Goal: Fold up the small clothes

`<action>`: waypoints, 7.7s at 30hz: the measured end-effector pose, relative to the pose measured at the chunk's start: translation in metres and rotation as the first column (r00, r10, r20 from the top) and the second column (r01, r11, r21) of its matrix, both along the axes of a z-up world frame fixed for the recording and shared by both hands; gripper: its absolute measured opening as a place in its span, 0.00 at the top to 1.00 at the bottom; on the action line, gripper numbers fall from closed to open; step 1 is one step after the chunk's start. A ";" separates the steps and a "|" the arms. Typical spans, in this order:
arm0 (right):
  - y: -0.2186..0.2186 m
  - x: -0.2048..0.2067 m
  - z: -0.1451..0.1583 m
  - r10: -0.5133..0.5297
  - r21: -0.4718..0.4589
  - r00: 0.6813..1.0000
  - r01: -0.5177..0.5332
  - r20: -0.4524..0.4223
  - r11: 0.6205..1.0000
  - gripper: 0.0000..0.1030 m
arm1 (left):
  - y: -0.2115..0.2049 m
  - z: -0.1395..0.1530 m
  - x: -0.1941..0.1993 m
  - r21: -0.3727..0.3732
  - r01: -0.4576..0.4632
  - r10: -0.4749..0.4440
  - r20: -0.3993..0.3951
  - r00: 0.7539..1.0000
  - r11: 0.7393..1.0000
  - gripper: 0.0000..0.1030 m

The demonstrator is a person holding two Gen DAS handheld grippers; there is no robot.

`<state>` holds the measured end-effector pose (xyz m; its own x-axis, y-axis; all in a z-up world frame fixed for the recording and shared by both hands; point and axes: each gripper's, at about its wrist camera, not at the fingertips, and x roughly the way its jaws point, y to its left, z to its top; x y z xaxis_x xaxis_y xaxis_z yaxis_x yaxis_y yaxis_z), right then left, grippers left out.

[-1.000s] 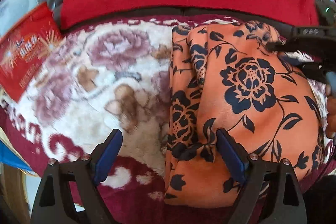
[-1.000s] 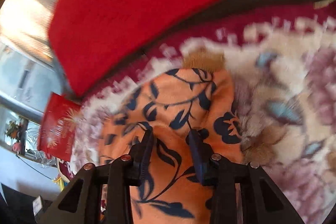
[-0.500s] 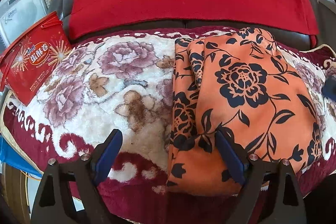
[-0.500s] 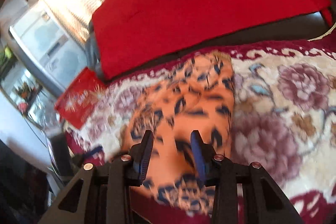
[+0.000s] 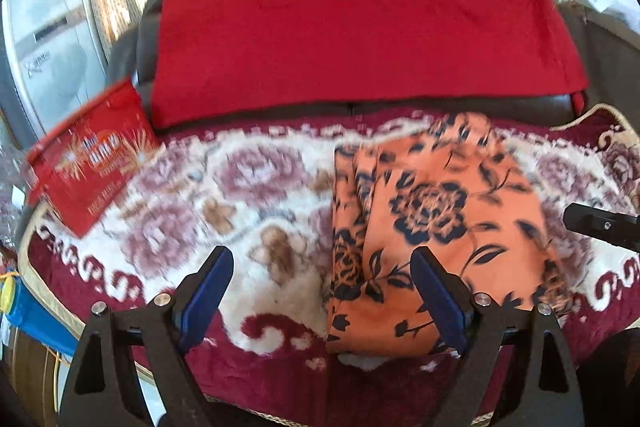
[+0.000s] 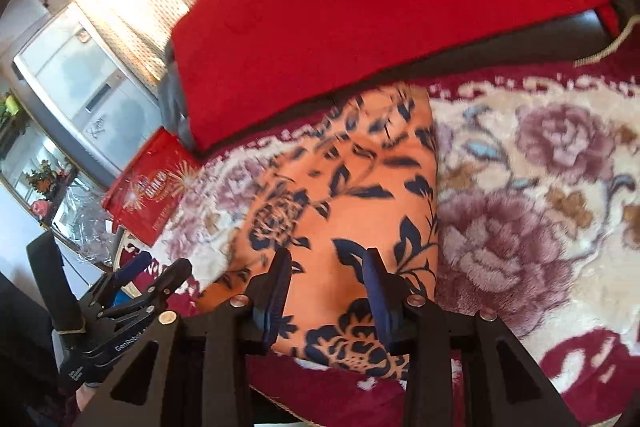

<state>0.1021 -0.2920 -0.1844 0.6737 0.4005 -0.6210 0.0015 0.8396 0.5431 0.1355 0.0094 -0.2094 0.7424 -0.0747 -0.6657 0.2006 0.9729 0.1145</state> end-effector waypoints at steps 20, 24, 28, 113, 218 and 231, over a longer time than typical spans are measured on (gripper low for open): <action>-0.011 -0.022 0.029 -0.033 0.068 0.996 0.028 0.079 0.997 0.46 | -0.007 0.027 -0.014 -0.008 0.014 -0.013 0.046 0.999 1.000 0.11; -0.005 -0.014 0.016 -0.008 0.067 0.998 0.004 0.056 0.998 0.46 | -0.010 0.014 -0.006 0.008 0.012 -0.012 0.019 1.000 1.000 0.11; -0.006 -0.007 -0.008 -0.007 0.106 1.000 0.004 0.021 0.994 0.48 | -0.009 -0.012 0.008 0.043 -0.004 0.006 -0.043 0.999 0.999 0.11; -0.047 0.000 -0.037 -0.100 0.230 0.992 0.115 -0.074 0.966 0.34 | 0.020 -0.043 0.067 -0.246 0.040 -0.116 -0.303 0.946 0.968 0.12; -0.006 -0.173 0.164 -0.199 -0.352 0.950 0.276 0.239 0.894 0.33 | -0.093 0.195 -0.133 -0.060 0.002 0.015 0.284 0.959 0.998 0.00; 0.020 -0.187 0.186 -0.212 -0.360 0.932 0.313 0.294 0.879 0.32 | -0.074 0.214 -0.150 -0.095 -0.005 0.038 0.351 0.936 0.995 0.00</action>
